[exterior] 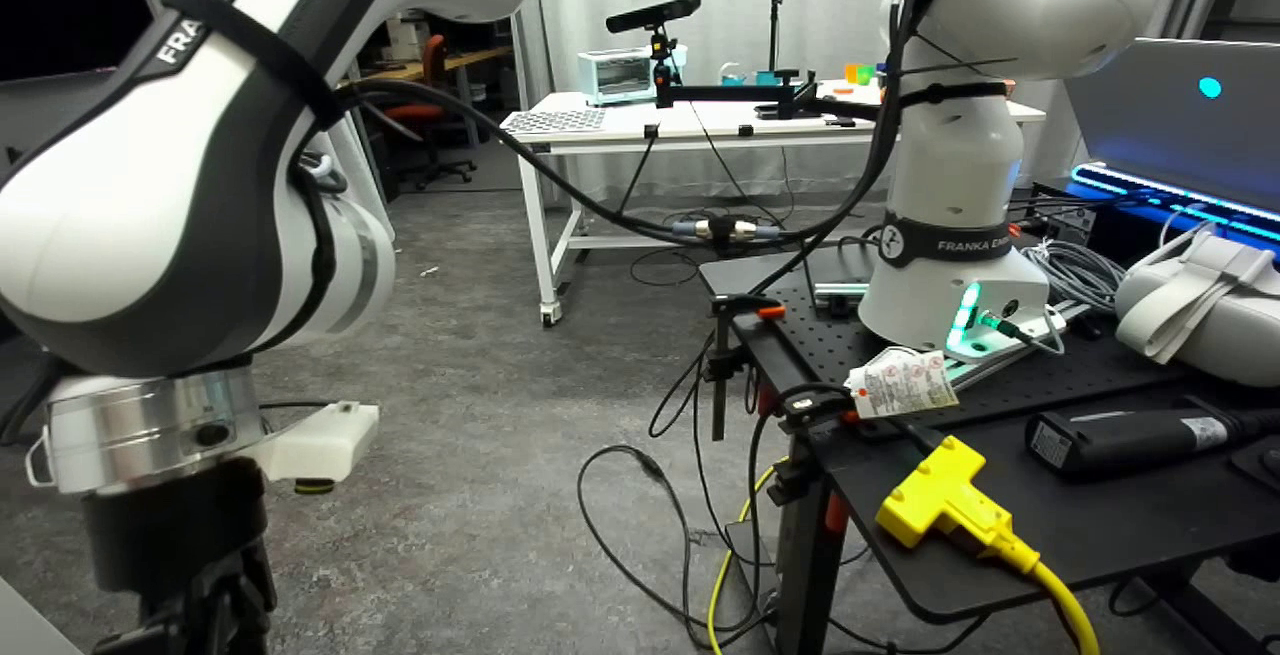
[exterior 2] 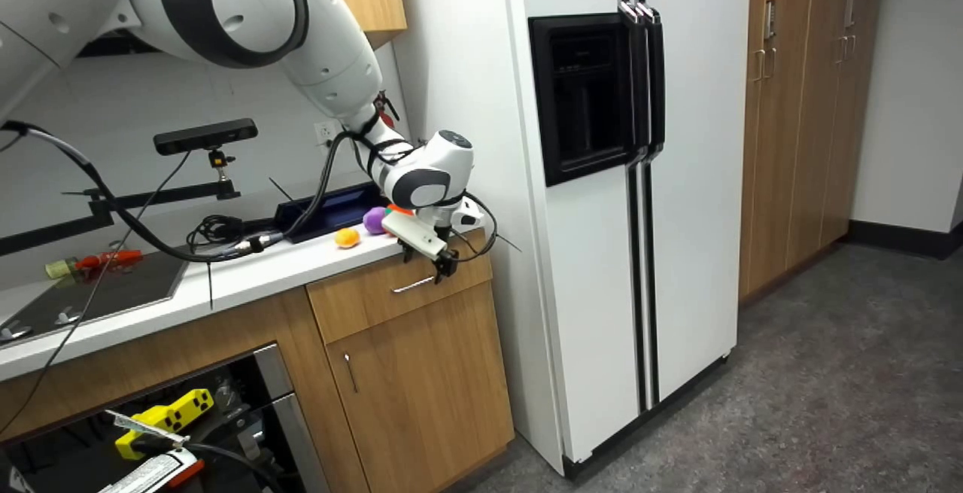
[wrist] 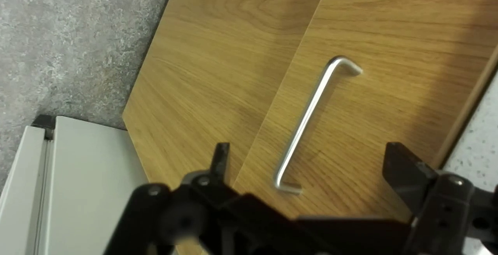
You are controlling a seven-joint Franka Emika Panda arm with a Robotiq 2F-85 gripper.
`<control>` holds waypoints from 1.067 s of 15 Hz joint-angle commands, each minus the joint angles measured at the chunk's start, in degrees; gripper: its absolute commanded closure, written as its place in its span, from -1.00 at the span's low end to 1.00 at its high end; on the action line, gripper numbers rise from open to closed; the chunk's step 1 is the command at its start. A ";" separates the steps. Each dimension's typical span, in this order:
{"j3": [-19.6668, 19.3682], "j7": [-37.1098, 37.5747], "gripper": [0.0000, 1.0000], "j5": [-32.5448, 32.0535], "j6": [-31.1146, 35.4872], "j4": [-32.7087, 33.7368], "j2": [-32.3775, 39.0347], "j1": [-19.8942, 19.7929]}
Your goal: Open the drawer
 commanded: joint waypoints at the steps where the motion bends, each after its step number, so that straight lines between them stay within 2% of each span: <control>1: 0.02 -0.11 -1.00 0.06 -0.16 0.30 0.30 0.03; 8: 0.31 -0.30 -1.00 0.12 -0.17 0.43 0.43 -0.20; 16: -0.34 -0.75 -1.00 -0.57 -0.86 2.93 3.88 0.08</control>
